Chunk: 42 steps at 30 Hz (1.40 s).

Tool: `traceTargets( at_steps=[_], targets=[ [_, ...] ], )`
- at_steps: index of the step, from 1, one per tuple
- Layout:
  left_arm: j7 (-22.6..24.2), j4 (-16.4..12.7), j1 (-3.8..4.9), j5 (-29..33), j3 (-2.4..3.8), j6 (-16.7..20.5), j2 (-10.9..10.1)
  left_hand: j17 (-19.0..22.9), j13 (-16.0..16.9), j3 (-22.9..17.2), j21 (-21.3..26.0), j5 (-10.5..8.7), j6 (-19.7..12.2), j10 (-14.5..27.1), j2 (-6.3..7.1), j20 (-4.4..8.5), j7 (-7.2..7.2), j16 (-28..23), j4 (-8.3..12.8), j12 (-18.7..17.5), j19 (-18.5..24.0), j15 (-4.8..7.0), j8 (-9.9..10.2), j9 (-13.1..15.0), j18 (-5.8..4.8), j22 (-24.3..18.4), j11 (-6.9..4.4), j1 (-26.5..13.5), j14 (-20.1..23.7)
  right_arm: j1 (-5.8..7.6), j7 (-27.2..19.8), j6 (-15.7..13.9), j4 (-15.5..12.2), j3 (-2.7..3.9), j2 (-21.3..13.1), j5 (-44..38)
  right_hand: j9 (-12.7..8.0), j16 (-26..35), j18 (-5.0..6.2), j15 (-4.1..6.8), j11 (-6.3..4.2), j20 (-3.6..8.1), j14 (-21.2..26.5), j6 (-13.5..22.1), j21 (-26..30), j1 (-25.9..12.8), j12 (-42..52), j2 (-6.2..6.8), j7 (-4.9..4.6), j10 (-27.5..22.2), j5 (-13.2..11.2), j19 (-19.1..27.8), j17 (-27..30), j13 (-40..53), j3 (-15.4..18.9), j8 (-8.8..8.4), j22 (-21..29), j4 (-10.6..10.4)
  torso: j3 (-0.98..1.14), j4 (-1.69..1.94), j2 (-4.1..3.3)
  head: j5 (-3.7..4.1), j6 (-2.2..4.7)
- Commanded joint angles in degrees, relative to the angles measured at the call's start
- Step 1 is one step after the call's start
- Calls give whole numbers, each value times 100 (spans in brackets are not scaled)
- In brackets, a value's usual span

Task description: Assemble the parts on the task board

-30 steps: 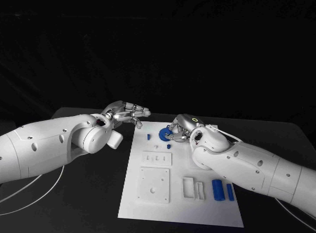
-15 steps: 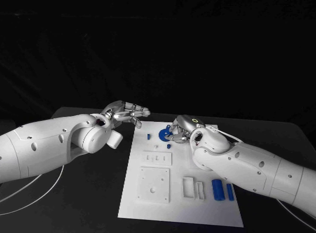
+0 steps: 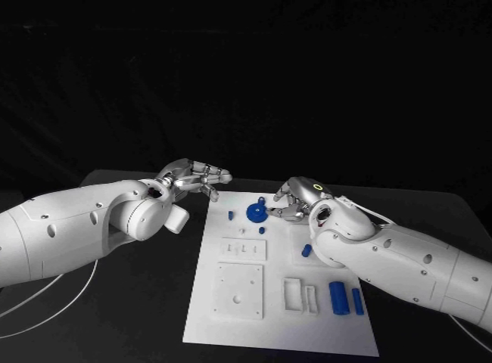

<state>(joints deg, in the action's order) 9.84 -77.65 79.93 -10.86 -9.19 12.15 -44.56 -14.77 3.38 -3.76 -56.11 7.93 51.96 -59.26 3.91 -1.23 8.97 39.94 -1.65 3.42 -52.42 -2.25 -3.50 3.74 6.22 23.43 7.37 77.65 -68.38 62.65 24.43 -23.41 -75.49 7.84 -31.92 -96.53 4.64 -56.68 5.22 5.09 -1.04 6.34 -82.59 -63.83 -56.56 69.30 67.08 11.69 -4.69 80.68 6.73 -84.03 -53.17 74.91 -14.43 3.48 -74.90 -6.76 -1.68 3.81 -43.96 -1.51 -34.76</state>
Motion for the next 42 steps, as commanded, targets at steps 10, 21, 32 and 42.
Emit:
traceTargets(
  at_steps=[10, 21, 32, 42],
  targets=[
    [364, -26, 13, 37, 0, 50, -51, 5, 9, 100, -19, 49, 204, -204, -103, -4, 31, 2, 171, 14, -17, 6, -23, 3, 52, -27, -34, 24, -8, 9, -2220, 729, -173, 383, -873, 1513, -82, 6, -86, -68, 98, -68, 3, 208, 37, 423, -44, -237, -94, -78, 1044, -340, 11, 199, 253, 10, -488, 746, 57, -139, 62, 38, 54],
    [365, 0, 2, 43, -11, -6, -71, 1, 8, 121, -22, 57, 196, -175, -115, -1, 30, 1, 213, 12, -22, 6, -22, 2, 50, -29, -30, 21, -11, 9, -2745, 1471, 371, 523, -1265, 2222, -97, -1, -53, -75, 89, -81, 34, 742, 104, 346, -92, -408, -163, -196, 2080, -334, -75, 172, 421, 13, -634, 1780, 142, -217, 80, -30, 49],
    [339, 51, -14, 21, -13, -8, -36, 2, 8, 130, -21, 53, 195, -172, -112, -4, 28, -8, 225, 13, -13, 4, -23, 3, 49, -31, -30, 16, -4, 7, -2811, 1559, 895, 535, -1233, 2042, -97, -6, -77, -34, 35, -40, 19, 811, 141, 358, -86, -450, -122, -183, 2119, -354, -135, 179, 321, 11, -668, 1964, 162, -204, 73, -38, 5],
    [334, 72, -31, 13, -13, -9, -28, 3, 8, 128, -21, 54, 194, -167, -111, -5, 25, -14, 230, 13, -5, 3, -22, 2, 47, -32, -29, 18, -2, -57, -2907, 1575, 1257, 535, -1033, 2076, -97, -15, -75, -45, 57, -48, 17, 795, 128, 349, -73, -458, -140, -178, 2106, -357, -158, 188, 264, 11, -673, 2004, 178, -188, 58, -30, -2]
  ],
)
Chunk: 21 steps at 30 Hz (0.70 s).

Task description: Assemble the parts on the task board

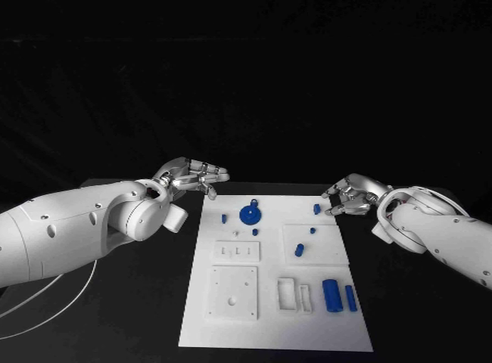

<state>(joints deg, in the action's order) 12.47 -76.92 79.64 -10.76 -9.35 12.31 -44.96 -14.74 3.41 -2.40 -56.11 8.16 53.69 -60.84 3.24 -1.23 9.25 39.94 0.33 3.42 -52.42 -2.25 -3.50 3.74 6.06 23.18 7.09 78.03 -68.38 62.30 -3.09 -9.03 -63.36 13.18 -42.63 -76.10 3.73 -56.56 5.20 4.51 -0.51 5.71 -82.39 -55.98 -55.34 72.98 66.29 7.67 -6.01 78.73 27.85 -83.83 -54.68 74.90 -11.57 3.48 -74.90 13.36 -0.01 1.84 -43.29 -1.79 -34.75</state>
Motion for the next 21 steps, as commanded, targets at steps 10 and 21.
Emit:
traceTargets(
  at_steps=[10, 21],
  targets=[
    [66, -12, -4, -8, 4, -26, 20, -2, 6, -11, -26, 30, 18, 15, -38, -7, -2, -19, 36, 13, -1, 1, -22, 2, 63, -5, 4, -19, -1, -75, -179, 121, 259, 1, 214, 67, -5, -35, -69, 15, 10, 13, -5, -72, 1, -45, 27, -92, 1, 27, -68, -378, -30, 201, -73, 11, -673, 12, 14, 24, -20, 15, -3],
    [50, -32, -3, -18, 6, -31, 11, -3, 6, -16, -29, 28, 18, 30, -32, -8, -1, -19, 34, 13, -1, 0, -23, 3, 65, -5, 7, -15, -3, -98, -187, -6, 416, 0, 317, 168, -7, -53, -67, 10, 22, 9, -12, -238, -35, -134, 77, -129, 0, 53, -119, -382, -65, 227, -249, 6, -679, -23, 14, 20, -17, 0, -15]
  ],
)
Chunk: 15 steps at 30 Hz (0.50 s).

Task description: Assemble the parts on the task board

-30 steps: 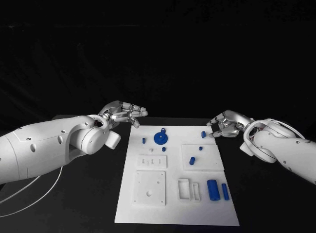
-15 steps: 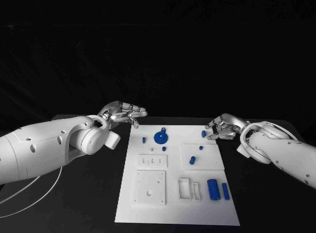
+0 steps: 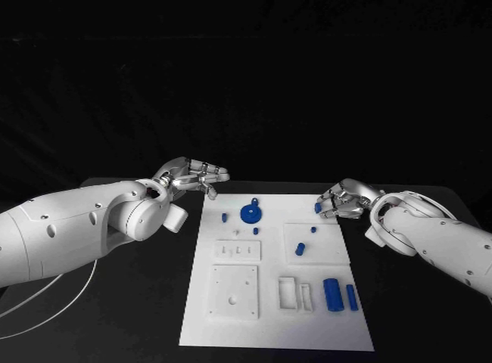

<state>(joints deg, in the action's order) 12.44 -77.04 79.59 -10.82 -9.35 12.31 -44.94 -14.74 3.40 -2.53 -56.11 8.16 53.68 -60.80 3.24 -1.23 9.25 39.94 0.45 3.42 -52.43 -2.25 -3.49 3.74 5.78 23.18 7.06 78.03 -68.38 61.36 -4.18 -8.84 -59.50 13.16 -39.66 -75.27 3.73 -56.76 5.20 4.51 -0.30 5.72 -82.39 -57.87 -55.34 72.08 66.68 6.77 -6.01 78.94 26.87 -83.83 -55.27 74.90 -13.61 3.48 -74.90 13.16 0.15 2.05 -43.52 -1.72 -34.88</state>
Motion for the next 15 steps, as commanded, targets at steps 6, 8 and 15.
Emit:
traceTargets(
  at_steps=[6, 8, 15],
  targets=[
    [42, -25, 2, -16, 5, -39, 6, -6, 7, -11, -33, 25, 18, 29, -30, -9, -1, -17, 11, 13, 1, -1, -23, 3, 94, -7, 11, -14, -4, -8, -90, -27, 89, 2, 69, 130, -5, -28, -69, 18, -5, 13, -11, -292, -37, -48, 53, -92, 28, 33, -344, -380, -8, 238, -275, 8, -678, 7, 1, -2, 5, -13, -8],
    [40, -25, 2, -17, 6, -43, 6, -6, 7, -11, -33, 25, 18, 29, -30, -9, -1, -17, 11, 13, 1, -1, -23, 3, 94, -7, 11, -14, -4, -13, -93, -18, 102, 2, 86, 138, -2, -24, -72, 25, -13, 20, -12, -387, -36, -55, 62, -107, 49, 37, -470, -379, -7, 244, -362, 12, -678, 7, 2, -2, 7, -13, -12],
    [30, -18, 2, -23, 6, -58, 12, -6, 7, -15, -35, 20, 9, 33, -32, -9, -10, -18, 15, 13, 0, 0, -20, 1, 95, -7, 9, -3, -1, -50, -99, 7, 131, 2, 124, 170, -1, -21, -81, 36, -23, 31, -13, -441, -41, -64, 71, -108, 69, 41, -572, -379, -9, 251, -449, 8, -679, 9, -4, -3, 9, -28, -30]
  ],
)
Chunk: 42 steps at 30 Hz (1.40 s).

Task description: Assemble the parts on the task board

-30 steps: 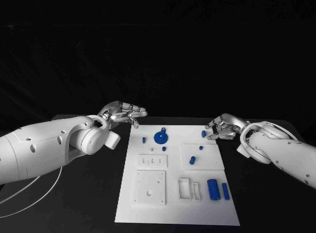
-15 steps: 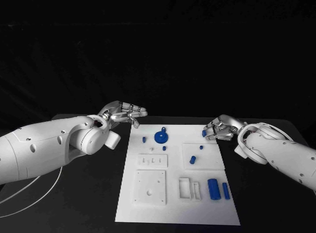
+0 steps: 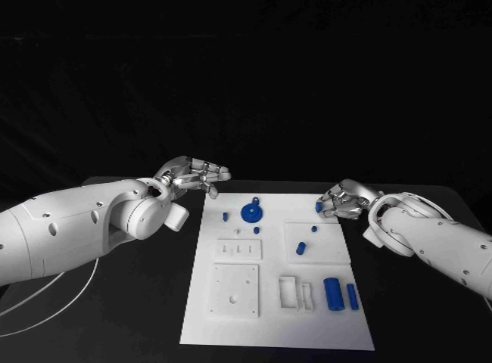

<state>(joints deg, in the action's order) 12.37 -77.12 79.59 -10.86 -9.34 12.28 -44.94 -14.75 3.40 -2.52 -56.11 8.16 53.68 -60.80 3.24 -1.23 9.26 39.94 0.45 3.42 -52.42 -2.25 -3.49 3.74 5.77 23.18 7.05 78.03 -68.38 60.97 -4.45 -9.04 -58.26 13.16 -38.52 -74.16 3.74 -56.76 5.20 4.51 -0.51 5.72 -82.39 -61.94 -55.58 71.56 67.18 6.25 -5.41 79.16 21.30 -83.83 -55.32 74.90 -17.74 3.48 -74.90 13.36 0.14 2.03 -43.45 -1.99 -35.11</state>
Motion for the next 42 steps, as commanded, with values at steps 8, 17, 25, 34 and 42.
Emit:
traceTargets(
  at_steps=[8, 17, 25, 34, 42],
  targets=[
    [28, -3, 2, -21, 5, -94, 16, -6, 7, -11, -34, 14, 8, 45, -21, -10, -13, -20, 17, 12, 5, -2, -22, 3, 95, -9, 11, -5, 1, -25, -68, 50, 4, 2, 29, 70, -3, -20, -85, 40, -4, 36, -13, -15, -18, -21, 15, -49, 10, 16, -29, -378, -7, 251, -41, 6, -680, -9, 5, -1, 2, -10, -12],
    [9, -5, 2, -22, 5, -111, 20, -6, 7, -13, -36, 10, 11, 51, -20, -11, -14, -20, 8, 13, 6, -4, -23, 3, 96, -10, 13, -13, 1, -29, -65, -25, 20, 2, 55, 117, 0, -6, -86, 38, 0, 35, -10, -48, -9, -47, 6, -83, 9, 11, -54, -375, 3, 247, -46, 9, -678, -42, 14, -10, 1, -10, -14],
    [-8, -3, 2, -22, 5, -121, 23, -6, 7, -13, -36, 10, 11, 51, -20, -11, -14, -20, 8, 13, 6, -4, -23, 3, 96, -10, 13, -13, 1, -30, -48, -89, 82, 2, 113, 164, 0, 3, -88, 39, -1, 36, -11, -90, -2, -54, 3, -106, 17, 11, -188, -375, 6, 246, -34, 8, -677, -85, 19, -8, 2, -58, -28],
    [-26, -8, 2, -22, 5, -134, 28, -5, 7, -17, -36, -3, 16, 59, -18, -13, -14, -22, -3, 13, 7, -5, -23, 3, 96, -13, 15, -15, 3, -30, -43, -108, 189, 0, 177, 179, 4, 36, -91, 50, -10, 45, -3, -223, 28, -33, -43, -204, 37, -19, -310, -370, 27, 221, -163, 9, -672, -73, 10, -4, -4, -38, -38],
    [-36, -13, 2, -22, 5, -139, 22, -4, 7, -17, -35, -11, 15, 60, -12, -15, -12, -22, -12, 14, 9, -6, -23, 3, 96, -15, 15, -17, 3, -30, -83, -204, 205, 0, 190, 249, 78, 73, -112, 89, -61, 80, 2, -736, 45, -21, -73, -309, 134, -28, -496, -367, 43, 202, -287, 23, -673, -40, 14, -7, -1, -39, -55]
  ],
)
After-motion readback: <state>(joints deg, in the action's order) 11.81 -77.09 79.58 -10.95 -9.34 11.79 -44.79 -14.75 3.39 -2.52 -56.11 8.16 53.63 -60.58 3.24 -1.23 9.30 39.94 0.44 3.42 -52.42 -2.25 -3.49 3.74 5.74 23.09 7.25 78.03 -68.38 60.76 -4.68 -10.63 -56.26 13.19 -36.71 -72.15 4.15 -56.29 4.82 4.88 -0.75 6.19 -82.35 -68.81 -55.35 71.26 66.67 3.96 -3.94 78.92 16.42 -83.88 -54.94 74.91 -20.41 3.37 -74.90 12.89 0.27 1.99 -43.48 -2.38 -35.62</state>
